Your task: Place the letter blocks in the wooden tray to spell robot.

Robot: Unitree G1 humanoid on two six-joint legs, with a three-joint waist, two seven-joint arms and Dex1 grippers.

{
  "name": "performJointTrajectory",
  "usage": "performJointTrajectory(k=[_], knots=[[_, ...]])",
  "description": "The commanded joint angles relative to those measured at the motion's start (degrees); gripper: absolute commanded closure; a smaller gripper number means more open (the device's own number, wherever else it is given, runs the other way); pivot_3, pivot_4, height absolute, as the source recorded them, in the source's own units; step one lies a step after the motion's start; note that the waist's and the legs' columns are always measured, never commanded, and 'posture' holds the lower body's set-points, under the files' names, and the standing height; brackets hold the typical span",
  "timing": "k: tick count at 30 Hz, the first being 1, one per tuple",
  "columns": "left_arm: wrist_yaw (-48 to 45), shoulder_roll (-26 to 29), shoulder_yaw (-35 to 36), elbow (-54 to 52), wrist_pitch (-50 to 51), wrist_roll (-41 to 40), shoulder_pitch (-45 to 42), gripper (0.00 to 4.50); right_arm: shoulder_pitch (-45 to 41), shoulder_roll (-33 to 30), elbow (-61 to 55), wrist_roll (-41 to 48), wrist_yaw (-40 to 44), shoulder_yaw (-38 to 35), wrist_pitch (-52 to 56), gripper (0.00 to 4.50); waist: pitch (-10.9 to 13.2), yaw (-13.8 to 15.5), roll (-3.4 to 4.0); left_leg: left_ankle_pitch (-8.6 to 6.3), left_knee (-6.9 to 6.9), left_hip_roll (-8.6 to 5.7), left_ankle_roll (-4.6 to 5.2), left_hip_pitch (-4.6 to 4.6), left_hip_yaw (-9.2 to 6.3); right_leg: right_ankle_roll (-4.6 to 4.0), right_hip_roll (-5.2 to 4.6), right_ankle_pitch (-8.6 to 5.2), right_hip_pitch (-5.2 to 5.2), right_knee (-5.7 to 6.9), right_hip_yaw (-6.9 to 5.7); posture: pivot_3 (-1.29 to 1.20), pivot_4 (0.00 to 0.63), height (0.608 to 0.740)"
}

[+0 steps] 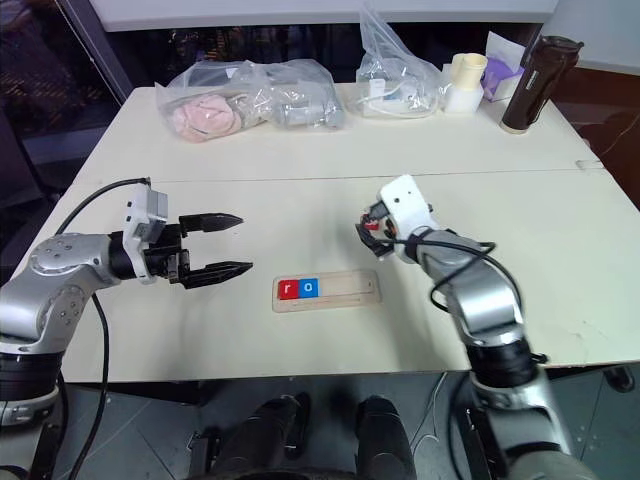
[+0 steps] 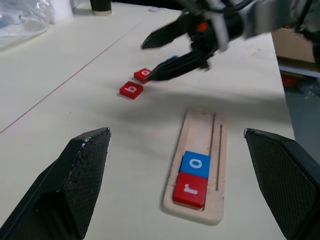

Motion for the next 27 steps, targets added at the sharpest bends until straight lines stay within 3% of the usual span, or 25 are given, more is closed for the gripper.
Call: performJointTrajectory(k=[1,8,27], knots=[[1.86,-0.83,0.39,-2.73,-0.20,-0.93,0.66,0.03,-2.58,2.40,0.07,-0.93,-3.89,-2.58,3.20,0.00,0.00,0.28,0.00,0.02,0.00,0.00,-0.02,0.00,0.01,-0.03,0.07,0.02,-0.01,-0.01,0.03,0.00,0.150,0.738],[0.59,0.29,0.75,-4.07,-0.27,-2.33,2.35,0.03,-6.98,9.65,10.15,-3.11,-11.06,-4.36,3.19,0.00,-0.02,-0.38,0.03,0.03,-0.04,0.12,-0.03,0.01,0.24,-0.07,0.19,0.06,-0.13,0.01,0.22,0.00,0.150,0.738],[5.15,-0.20,0.46,-7.04,-2.08,-1.69,5.94,0.03,-9.76,13.07,25.41,-2.82,-11.76,-5.89,-1.77,0.00,-0.03,-0.26,0.03,0.03,-0.05,0.37,-0.04,0.11,0.71,-0.20,0.43,0.14,-0.23,0.05,0.64,0.00,0.150,0.738]])
